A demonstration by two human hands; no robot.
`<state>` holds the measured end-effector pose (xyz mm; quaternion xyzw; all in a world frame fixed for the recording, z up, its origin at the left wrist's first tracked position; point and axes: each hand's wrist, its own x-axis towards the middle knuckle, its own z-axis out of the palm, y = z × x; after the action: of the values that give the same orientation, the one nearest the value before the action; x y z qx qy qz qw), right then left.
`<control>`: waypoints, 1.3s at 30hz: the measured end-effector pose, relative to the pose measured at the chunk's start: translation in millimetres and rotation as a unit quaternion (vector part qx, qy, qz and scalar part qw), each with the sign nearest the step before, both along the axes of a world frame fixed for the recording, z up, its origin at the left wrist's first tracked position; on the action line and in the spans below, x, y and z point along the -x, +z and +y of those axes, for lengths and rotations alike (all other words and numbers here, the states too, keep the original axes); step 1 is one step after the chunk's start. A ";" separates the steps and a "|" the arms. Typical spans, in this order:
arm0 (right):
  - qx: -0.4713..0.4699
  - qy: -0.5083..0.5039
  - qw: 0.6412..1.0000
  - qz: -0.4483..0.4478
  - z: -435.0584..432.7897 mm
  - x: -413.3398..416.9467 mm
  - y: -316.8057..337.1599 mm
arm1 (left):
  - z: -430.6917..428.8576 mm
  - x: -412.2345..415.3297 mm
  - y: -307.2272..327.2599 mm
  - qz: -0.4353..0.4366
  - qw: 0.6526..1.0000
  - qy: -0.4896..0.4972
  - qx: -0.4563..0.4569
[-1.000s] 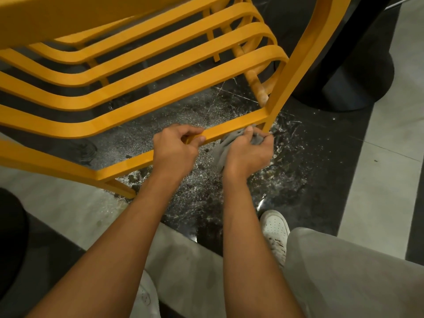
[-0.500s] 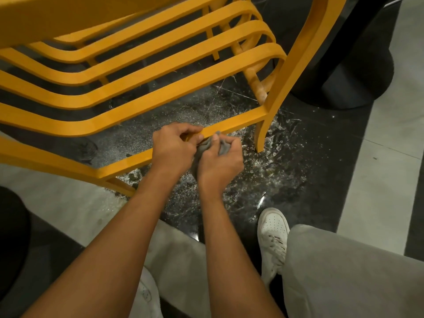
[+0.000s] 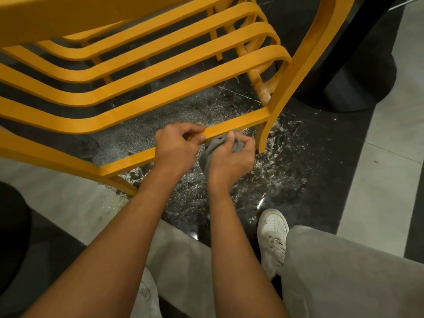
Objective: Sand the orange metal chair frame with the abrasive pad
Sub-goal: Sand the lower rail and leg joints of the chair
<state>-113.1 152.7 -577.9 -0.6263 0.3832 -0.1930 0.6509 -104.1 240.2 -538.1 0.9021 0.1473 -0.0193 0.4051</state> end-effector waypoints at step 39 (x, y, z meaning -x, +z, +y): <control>-0.075 0.377 0.917 0.107 13.0 70.7 46.4 | 65.3 92.9 64.4 0.120 0.988 0.092 0.035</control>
<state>-183.8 165.6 -531.5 -0.6904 0.1994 0.1648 0.6756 -196.9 305.5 -473.8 0.8614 0.2762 -0.0955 0.4154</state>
